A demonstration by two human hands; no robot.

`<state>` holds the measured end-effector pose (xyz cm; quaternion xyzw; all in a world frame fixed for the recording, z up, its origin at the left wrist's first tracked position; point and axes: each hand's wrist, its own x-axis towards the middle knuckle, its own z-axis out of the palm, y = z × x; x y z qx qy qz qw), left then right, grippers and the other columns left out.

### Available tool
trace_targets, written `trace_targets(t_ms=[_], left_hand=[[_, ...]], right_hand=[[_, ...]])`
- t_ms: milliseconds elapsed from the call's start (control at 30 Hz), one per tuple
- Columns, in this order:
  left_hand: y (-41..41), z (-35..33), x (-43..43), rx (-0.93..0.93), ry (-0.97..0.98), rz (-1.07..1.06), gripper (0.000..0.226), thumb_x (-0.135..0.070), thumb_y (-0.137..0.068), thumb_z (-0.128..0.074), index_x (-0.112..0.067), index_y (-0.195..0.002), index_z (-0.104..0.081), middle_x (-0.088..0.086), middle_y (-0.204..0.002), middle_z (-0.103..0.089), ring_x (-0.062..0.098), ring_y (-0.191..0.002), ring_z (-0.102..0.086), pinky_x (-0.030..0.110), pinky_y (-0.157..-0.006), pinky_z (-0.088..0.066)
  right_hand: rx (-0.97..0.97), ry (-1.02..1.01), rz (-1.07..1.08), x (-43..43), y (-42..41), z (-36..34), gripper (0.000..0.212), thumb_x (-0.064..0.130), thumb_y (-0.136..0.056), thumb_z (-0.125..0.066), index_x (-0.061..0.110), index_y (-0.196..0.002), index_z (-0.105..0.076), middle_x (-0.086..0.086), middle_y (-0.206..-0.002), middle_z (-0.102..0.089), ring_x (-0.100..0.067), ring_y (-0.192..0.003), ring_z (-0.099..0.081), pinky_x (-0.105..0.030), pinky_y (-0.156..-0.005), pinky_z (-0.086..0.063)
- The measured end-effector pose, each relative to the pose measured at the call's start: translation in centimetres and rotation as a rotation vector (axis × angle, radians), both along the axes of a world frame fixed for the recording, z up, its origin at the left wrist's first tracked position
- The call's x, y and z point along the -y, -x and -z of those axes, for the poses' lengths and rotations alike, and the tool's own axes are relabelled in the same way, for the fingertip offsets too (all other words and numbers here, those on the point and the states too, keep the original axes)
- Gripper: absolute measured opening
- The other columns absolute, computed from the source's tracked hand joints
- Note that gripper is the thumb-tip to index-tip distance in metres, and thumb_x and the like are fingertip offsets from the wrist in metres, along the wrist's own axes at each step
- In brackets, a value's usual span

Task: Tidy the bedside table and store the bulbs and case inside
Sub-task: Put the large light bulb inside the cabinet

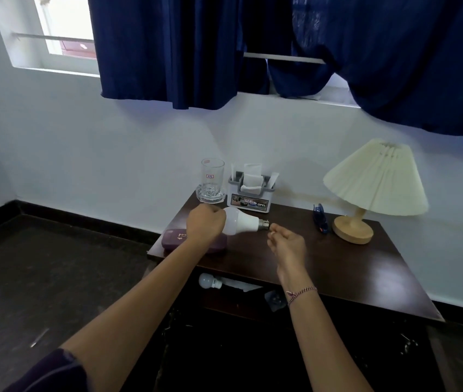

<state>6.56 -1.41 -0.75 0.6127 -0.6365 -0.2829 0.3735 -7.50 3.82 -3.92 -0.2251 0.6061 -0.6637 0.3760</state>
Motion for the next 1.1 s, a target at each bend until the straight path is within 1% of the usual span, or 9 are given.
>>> trace_targets(t_ms=[67, 200, 333, 433, 500, 600, 767, 1000, 1100], left_hand=[[-0.5, -0.2, -1.3, -0.016, 0.007, 0.004, 0.035, -0.016, -0.079, -0.048, -0.013, -0.044, -0.044, 0.006, -0.054, -0.047, 0.028, -0.066, -0.047, 0.029, -0.056, -0.033], [-1.3, -0.8, -3.5, -0.069, 0.012, 0.055, 0.028, -0.016, -0.08, -0.049, -0.014, -0.053, -0.055, 0.009, -0.061, -0.056, 0.027, -0.069, -0.052, 0.029, -0.061, -0.038], [-1.7, -0.4, -5.1, -0.126, 0.014, 0.105, 0.025, -0.015, -0.081, -0.049, -0.008, -0.068, -0.068, 0.01, -0.071, -0.063, 0.025, -0.072, -0.054, 0.03, -0.067, -0.044], [-1.7, 0.2, -6.1, -0.155, -0.01, 0.152, 0.027, -0.015, -0.081, -0.049, -0.01, -0.058, -0.061, 0.009, -0.062, -0.057, 0.022, -0.064, -0.049, 0.028, -0.058, -0.037], [-1.6, 0.6, -6.6, -0.166, -0.018, 0.162, 0.026, -0.016, -0.082, -0.05, 0.0, -0.071, -0.067, 0.017, -0.065, -0.062, 0.024, -0.063, -0.052, 0.028, -0.055, -0.038], [-1.2, 1.3, -7.7, -0.147, -0.003, 0.173, 0.028, -0.016, -0.082, -0.05, 0.0, -0.09, -0.071, 0.021, -0.079, -0.07, 0.031, -0.072, -0.061, 0.033, -0.067, -0.049], [-0.9, 2.2, -9.3, -0.12, -0.011, 0.194, 0.023, -0.017, -0.081, -0.051, -0.006, -0.073, -0.071, 0.02, -0.074, -0.068, 0.034, -0.08, -0.066, 0.039, -0.076, -0.053], [-1.0, 3.5, -11.3, -0.163, -0.038, 0.195, 0.027, -0.016, -0.082, -0.05, -0.006, -0.091, -0.074, 0.024, -0.085, -0.07, 0.032, -0.079, -0.064, 0.045, -0.078, -0.055], [-0.9, 4.3, -12.0, -0.179, -0.049, 0.2, 0.025, -0.017, -0.081, -0.055, -0.01, -0.095, -0.074, 0.015, -0.091, -0.073, 0.031, -0.086, -0.067, 0.043, -0.082, -0.055]], right_hand=[[0.004, 0.004, 0.006, -1.1, -0.3, -0.1, 0.03, -0.006, -0.087, -0.052, -0.004, -0.115, -0.059, -0.019, -0.112, -0.065, -0.026, -0.098, -0.064, -0.037, -0.096, -0.049], [0.019, 0.013, 0.023, -3.4, -1.0, -0.3, 0.031, -0.009, -0.086, -0.052, -0.009, -0.116, -0.057, -0.023, -0.117, -0.062, -0.031, -0.11, -0.061, -0.031, -0.096, -0.048], [0.018, 0.013, 0.05, -5.3, -1.2, -0.4, 0.031, -0.011, -0.085, -0.052, -0.01, -0.116, -0.056, -0.025, -0.116, -0.062, -0.029, -0.107, -0.061, -0.029, -0.095, -0.047], [0.007, 0.005, 0.07, -6.6, -0.9, -0.1, 0.03, -0.011, -0.084, -0.053, -0.011, -0.114, -0.057, -0.026, -0.115, -0.062, -0.029, -0.106, -0.061, -0.027, -0.09, -0.05], [-0.009, -0.006, 0.081, -7.3, -0.6, 0.3, 0.028, -0.011, -0.084, -0.054, -0.011, -0.112, -0.059, -0.026, -0.114, -0.062, -0.029, -0.104, -0.062, -0.027, -0.089, -0.05], [-0.059, -0.028, 0.1, -8.5, 0.1, 0.7, 0.027, -0.01, -0.082, -0.058, -0.009, -0.11, -0.061, -0.023, -0.113, -0.064, -0.028, -0.106, -0.062, -0.026, -0.09, -0.048], [-0.107, -0.04, 0.093, -10.4, 0.9, 1.3, 0.027, -0.009, -0.081, -0.06, -0.009, -0.108, -0.062, -0.024, -0.114, -0.064, -0.029, -0.108, -0.061, -0.032, -0.098, -0.047], [-0.049, -0.059, 0.039, -13.0, 1.4, 2.6, 0.027, -0.011, -0.084, -0.054, -0.012, -0.111, -0.059, -0.029, -0.116, -0.061, -0.034, -0.112, -0.059, -0.027, -0.093, -0.046], [-0.023, -0.058, 0.021, -14.0, 1.9, 3.0, 0.027, -0.012, -0.083, -0.054, -0.013, -0.11, -0.059, -0.029, -0.115, -0.061, -0.035, -0.111, -0.059, -0.027, -0.09, -0.049]])
